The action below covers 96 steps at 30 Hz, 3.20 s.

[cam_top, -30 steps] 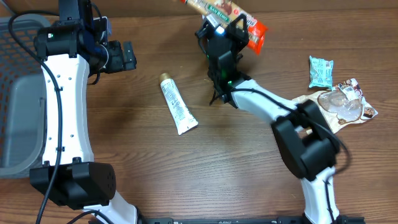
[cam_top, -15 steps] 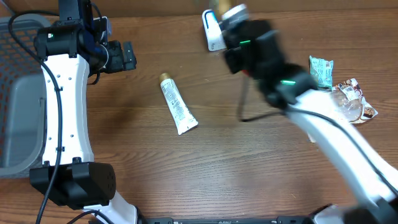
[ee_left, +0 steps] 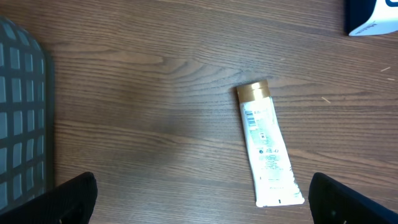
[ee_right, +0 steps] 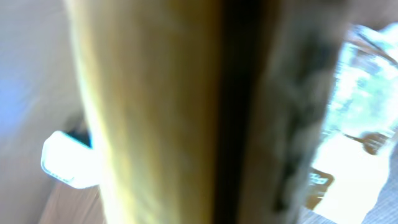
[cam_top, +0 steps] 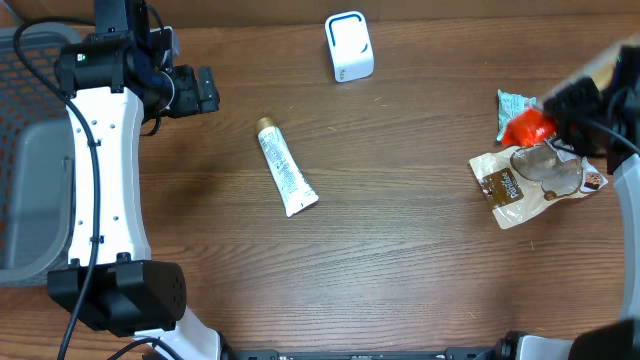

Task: Scan the item barcode
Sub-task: 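Carry the spaghetti right and lay it on the pouch, then open right gripper, reach to the white tube and grasp it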

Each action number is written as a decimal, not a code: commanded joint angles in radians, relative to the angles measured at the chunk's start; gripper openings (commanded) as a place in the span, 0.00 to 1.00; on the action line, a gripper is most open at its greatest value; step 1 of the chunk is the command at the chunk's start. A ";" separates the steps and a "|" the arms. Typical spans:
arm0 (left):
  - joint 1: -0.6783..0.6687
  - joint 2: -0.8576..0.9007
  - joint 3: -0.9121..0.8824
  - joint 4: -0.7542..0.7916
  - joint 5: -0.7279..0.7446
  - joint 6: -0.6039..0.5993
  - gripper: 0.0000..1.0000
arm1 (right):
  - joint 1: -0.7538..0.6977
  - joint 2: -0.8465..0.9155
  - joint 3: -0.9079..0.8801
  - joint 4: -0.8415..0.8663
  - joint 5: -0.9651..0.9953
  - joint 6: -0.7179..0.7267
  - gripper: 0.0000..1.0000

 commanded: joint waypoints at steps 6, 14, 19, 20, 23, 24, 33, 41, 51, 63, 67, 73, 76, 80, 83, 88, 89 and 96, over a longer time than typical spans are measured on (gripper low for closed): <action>-0.007 -0.004 0.011 0.001 0.000 0.015 0.99 | -0.069 0.074 -0.244 0.323 -0.088 0.060 0.04; -0.007 -0.004 0.011 0.000 0.000 0.015 1.00 | -0.069 0.082 -0.304 0.352 -0.088 0.017 0.25; -0.007 -0.004 0.011 0.000 0.000 0.015 1.00 | -0.072 0.081 -0.294 0.333 -0.089 -0.024 0.34; -0.007 -0.004 0.011 0.000 0.000 0.015 1.00 | -0.073 0.081 -0.282 0.326 -0.090 -0.047 0.38; -0.007 -0.004 0.011 0.000 0.000 0.015 0.99 | -0.073 0.074 -0.222 0.240 -0.090 -0.064 0.47; -0.007 -0.004 0.011 0.000 0.000 0.015 1.00 | -0.073 0.069 -0.199 0.208 -0.093 -0.078 0.48; -0.007 -0.004 0.011 0.001 0.000 0.015 0.99 | -0.042 0.005 -0.028 0.002 -0.431 -0.217 0.54; -0.007 -0.004 0.011 0.000 0.000 0.015 1.00 | 0.263 0.031 -0.030 0.198 -0.542 -0.224 0.46; -0.007 -0.004 0.011 0.000 0.000 0.015 0.99 | 0.667 0.310 0.006 0.463 -0.428 -0.262 0.45; -0.007 -0.004 0.011 0.000 0.000 0.016 0.99 | 0.825 0.705 0.422 0.181 -0.322 -0.576 0.46; -0.007 -0.004 0.011 0.000 0.000 0.015 0.99 | 0.861 0.748 0.422 0.186 -0.321 -0.644 0.46; -0.007 -0.004 0.011 0.000 0.000 0.015 1.00 | 0.887 0.801 0.422 0.243 -0.319 -0.658 0.50; -0.007 -0.004 0.011 0.000 0.000 0.015 1.00 | 0.892 0.815 0.421 0.250 -0.319 -0.658 0.50; -0.007 -0.004 0.011 0.000 0.000 0.015 1.00 | 0.899 0.815 0.421 0.256 -0.314 -0.657 0.48; -0.007 -0.004 0.011 0.000 0.000 0.015 1.00 | 0.899 0.815 0.419 0.253 -0.302 -0.654 0.34; -0.007 -0.004 0.011 0.001 0.000 0.015 1.00 | 0.899 0.815 0.409 0.252 -0.290 -0.608 0.31; -0.007 -0.004 0.011 0.000 0.000 0.015 1.00 | 0.899 0.815 0.402 0.253 -0.289 -0.576 0.35; -0.007 -0.004 0.011 0.000 0.000 0.016 0.99 | 0.904 0.815 0.344 0.251 -0.327 -0.521 0.34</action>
